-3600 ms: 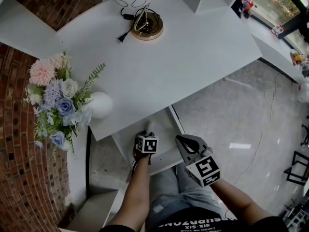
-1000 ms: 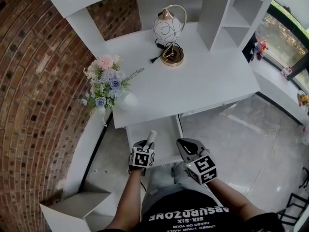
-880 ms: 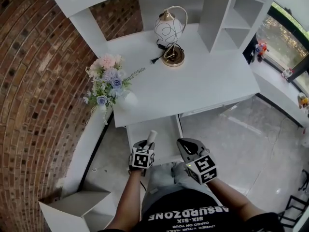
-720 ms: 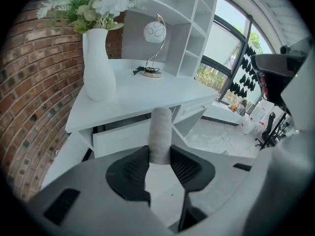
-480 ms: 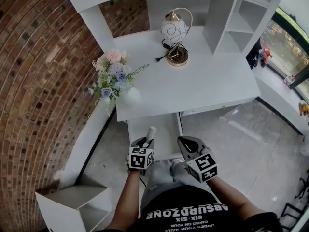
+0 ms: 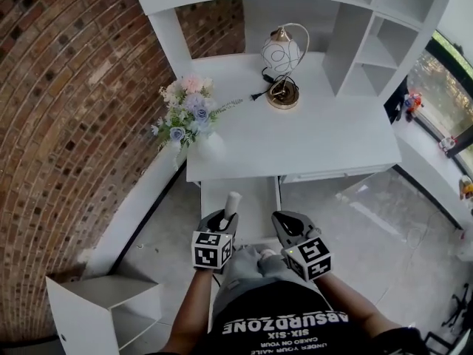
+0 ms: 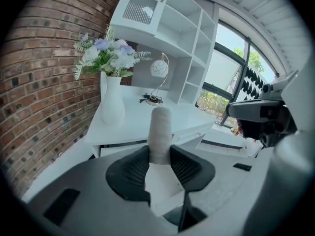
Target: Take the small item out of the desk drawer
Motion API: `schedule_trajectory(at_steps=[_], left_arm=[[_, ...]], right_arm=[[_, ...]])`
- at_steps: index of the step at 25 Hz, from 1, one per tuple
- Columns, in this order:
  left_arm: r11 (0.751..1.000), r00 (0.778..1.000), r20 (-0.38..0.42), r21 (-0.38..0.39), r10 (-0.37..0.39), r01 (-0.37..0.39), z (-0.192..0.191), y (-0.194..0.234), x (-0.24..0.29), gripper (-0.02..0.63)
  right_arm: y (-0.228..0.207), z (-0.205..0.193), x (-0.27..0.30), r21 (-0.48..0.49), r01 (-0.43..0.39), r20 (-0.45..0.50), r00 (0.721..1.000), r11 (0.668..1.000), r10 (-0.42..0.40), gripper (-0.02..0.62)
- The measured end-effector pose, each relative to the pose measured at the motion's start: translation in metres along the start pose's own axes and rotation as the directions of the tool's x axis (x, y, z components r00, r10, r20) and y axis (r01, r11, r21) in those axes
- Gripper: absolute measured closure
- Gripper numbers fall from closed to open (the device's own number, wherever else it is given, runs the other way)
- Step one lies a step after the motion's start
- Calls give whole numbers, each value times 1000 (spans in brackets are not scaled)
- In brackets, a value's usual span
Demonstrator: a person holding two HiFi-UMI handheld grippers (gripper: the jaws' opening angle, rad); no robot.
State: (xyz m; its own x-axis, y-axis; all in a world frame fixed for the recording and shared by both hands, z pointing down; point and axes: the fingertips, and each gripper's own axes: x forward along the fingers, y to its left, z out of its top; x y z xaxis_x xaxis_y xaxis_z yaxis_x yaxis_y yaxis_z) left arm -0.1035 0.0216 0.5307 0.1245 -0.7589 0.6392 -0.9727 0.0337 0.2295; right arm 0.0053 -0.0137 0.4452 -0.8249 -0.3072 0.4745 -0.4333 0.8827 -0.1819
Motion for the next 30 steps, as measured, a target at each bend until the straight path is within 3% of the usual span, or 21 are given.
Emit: schedule_trajectory(at_steps=[15, 30], left_arm=[[998, 980, 191, -52, 53, -44, 63, -29, -54, 468], [995, 956, 293, -86, -29, 57, 95, -57, -74, 468]], right_arm=[[12, 21, 1, -51, -45, 38, 998, 998, 47, 597], [19, 40, 0, -86, -46, 77, 996, 995, 52, 598]])
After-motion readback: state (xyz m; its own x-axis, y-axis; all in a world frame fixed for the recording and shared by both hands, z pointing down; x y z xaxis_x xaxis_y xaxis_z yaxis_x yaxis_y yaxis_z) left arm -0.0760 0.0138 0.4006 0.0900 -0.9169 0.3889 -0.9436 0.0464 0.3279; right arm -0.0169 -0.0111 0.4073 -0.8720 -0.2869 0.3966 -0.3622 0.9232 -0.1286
